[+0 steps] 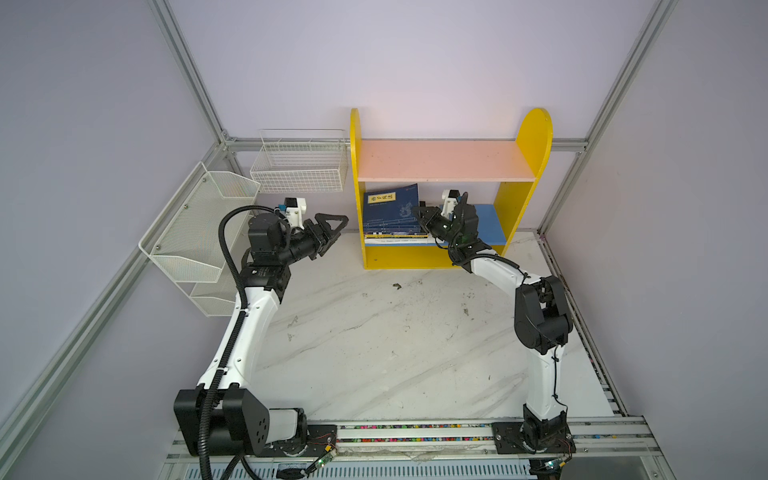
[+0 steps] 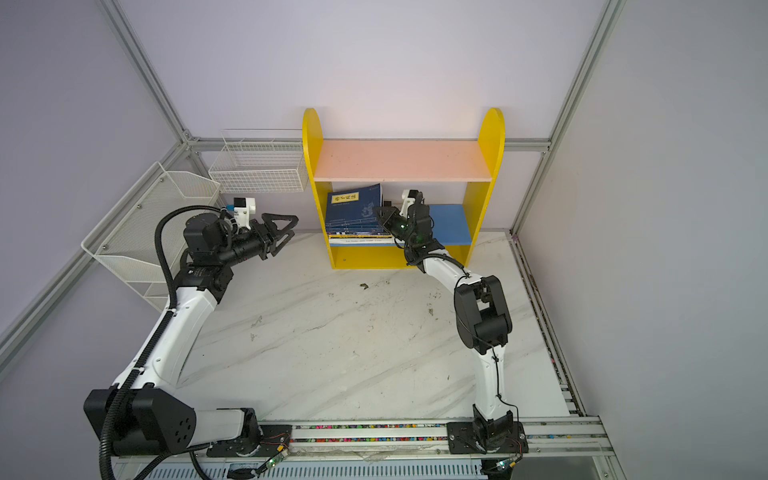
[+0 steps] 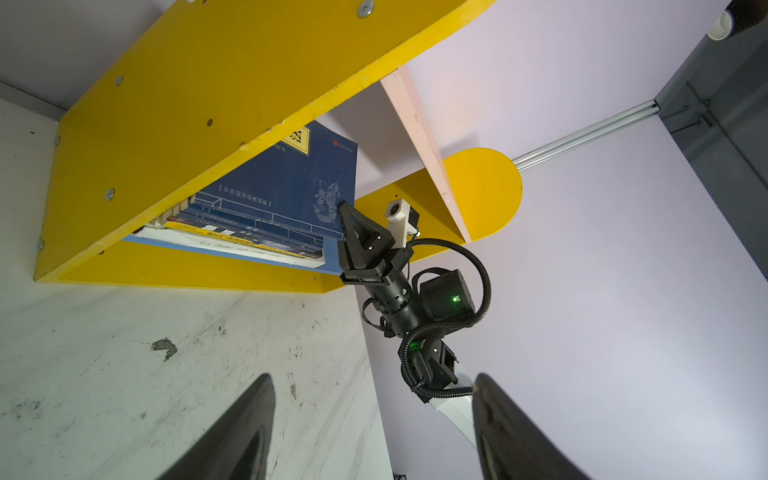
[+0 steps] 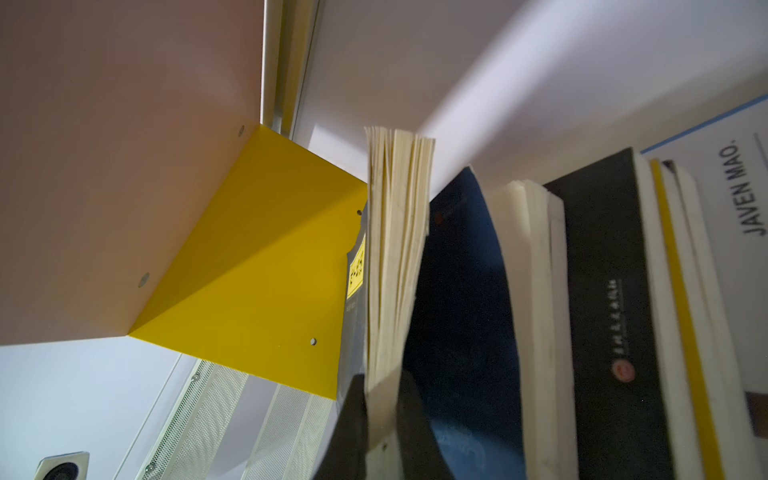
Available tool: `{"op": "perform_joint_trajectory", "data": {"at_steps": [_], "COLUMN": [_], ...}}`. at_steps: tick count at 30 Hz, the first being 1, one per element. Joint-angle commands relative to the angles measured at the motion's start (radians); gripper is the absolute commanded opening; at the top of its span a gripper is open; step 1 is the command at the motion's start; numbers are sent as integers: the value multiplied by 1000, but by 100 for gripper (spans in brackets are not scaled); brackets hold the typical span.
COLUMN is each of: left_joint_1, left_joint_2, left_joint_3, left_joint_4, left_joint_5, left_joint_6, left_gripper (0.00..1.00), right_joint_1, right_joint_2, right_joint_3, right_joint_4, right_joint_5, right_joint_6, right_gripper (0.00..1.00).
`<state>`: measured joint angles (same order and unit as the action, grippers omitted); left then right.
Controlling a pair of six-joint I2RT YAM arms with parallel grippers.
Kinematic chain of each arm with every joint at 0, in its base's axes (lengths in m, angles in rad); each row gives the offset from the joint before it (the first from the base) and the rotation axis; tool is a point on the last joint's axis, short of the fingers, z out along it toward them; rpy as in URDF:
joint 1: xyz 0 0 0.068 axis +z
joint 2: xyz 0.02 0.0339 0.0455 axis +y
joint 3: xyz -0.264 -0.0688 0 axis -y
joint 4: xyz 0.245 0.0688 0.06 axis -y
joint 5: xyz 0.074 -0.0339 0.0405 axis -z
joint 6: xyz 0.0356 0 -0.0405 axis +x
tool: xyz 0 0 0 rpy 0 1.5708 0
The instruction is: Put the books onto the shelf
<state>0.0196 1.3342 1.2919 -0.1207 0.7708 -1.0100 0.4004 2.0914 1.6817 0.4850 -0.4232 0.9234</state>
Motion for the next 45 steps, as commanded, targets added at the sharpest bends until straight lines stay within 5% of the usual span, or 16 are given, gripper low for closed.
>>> {"op": "perform_joint_trajectory", "data": {"at_steps": [1, 7, 22, 45], "left_joint_1": [4, -34, -178, -187], "left_joint_2": [-19, -21, 203, 332], "left_joint_3": [-62, -120, -12, 98], "left_joint_4": [15, -4, 51, 178], "left_joint_5": [-48, -201, -498, -480], "left_joint_6": [14, 95, 98, 36], "left_gripper": [79, 100, 100, 100], "right_joint_1": [31, 44, 66, 25], "right_joint_2": [6, 17, 18, -7], "right_joint_3": [39, 62, 78, 8], "right_joint_4": [-48, -93, -205, -55], "right_joint_5": [-9, 12, 51, -133], "right_joint_6": [-61, -96, -191, -59], "right_gripper": [2, 2, 2, 0]}}
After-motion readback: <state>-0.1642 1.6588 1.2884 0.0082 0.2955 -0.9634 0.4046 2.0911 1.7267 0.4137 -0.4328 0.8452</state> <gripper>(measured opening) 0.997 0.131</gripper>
